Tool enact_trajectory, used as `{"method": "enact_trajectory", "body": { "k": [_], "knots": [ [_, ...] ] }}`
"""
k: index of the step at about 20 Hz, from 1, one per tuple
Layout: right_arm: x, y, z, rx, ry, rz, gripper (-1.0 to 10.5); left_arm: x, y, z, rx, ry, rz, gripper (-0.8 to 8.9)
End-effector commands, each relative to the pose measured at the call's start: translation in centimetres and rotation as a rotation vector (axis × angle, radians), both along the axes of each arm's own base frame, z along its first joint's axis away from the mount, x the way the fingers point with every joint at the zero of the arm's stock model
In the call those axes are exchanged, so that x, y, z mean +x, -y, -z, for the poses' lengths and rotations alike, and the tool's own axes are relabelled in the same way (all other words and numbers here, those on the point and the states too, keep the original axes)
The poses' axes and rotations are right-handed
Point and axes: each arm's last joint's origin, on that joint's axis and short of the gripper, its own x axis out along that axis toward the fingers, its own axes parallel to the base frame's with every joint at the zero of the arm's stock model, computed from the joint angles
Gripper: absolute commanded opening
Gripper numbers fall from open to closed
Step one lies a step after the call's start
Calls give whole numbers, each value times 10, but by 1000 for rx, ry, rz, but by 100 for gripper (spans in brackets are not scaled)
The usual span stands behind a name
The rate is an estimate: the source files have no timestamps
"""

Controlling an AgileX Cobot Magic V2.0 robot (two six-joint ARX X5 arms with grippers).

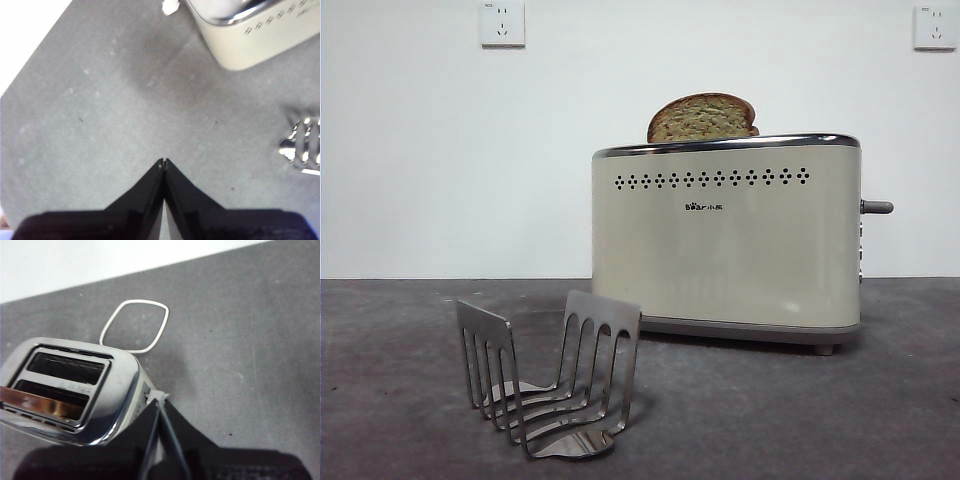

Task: Pick up a slice of bread from the rack,put the bread on the toaster,press the button

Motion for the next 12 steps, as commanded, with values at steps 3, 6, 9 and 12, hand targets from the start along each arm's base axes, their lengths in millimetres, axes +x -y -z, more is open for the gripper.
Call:
{"method": "enact_trajectory", "body": {
  "k": [3, 6, 9, 12],
  "knots": [
    [19, 1, 9, -26, -50, 24, 0, -1, -16, -2, -17, 27, 37, -1],
    [32, 1, 17, -27, -94, 23, 0, 5, -32, 16, -262, 150, 101, -1],
    [47, 1, 27, -27, -140, 23, 0, -9, -63, 76, -475, 374, 152, -1],
    [57, 1, 35, -28, -177, 22, 0, -39, -92, 150, -655, 596, -25, -1]
  ]
}}
